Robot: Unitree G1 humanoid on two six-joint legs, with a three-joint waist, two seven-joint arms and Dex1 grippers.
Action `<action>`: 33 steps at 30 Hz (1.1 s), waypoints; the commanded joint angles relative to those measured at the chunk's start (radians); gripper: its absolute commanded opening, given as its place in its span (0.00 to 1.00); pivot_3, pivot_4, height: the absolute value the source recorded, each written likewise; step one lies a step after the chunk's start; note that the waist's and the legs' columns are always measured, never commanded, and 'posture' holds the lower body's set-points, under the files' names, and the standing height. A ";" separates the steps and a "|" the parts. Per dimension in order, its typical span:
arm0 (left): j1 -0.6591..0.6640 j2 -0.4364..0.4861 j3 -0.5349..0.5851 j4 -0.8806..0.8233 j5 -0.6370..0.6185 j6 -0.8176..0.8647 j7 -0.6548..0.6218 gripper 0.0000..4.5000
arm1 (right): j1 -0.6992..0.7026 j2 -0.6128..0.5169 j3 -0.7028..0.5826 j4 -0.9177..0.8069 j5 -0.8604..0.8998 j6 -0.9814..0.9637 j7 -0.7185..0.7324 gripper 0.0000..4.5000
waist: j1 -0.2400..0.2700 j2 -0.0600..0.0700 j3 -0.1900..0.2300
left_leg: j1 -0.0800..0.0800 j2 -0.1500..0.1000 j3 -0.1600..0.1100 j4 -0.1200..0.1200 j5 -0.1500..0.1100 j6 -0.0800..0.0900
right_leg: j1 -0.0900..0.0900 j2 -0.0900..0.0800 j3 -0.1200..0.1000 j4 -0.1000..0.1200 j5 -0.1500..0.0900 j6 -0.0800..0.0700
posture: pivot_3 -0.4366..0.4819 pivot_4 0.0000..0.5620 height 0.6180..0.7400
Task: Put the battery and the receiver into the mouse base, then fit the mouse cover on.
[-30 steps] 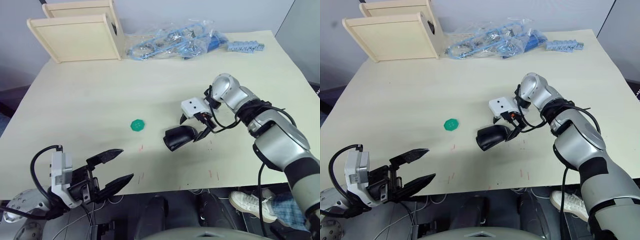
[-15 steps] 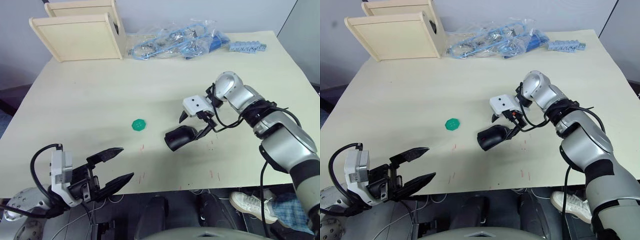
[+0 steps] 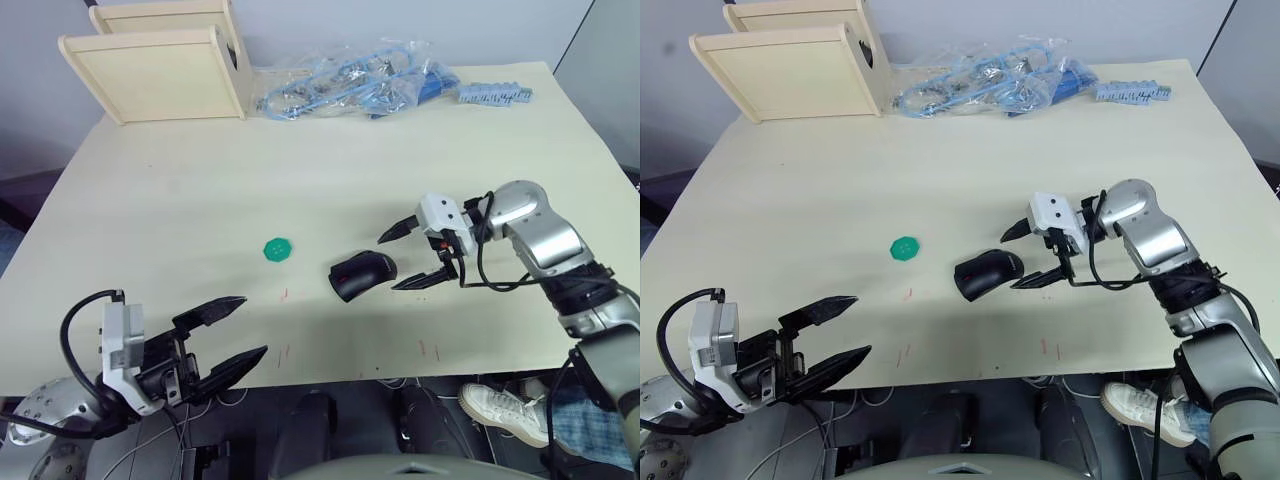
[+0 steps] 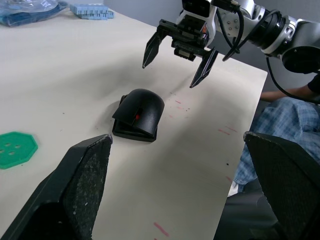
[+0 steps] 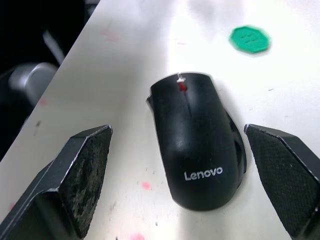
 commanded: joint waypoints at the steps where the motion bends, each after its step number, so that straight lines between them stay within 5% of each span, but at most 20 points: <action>1: -0.021 0.030 -0.003 0.000 -0.011 0.008 -0.018 1.00 | 0.041 0.024 -0.048 -0.043 -0.003 -0.050 -0.062 0.99 | -0.001 0.000 0.000 | 0.000 0.000 0.000 0.000 0.000 0.000 | 0.000 0.000 0.000 0.000 0.000 0.000 | 0.48 0.27 1.00; 33: 0.031 0.047 0.035 -0.023 -0.016 0.010 -0.031 1.00 | -0.069 0.160 -0.019 0.343 -0.128 -0.342 0.047 0.99 | -0.002 0.000 0.000 | 0.001 0.000 0.000 0.000 0.000 0.000 | 0.000 0.001 0.000 0.000 0.000 0.000 | 0.48 0.27 1.00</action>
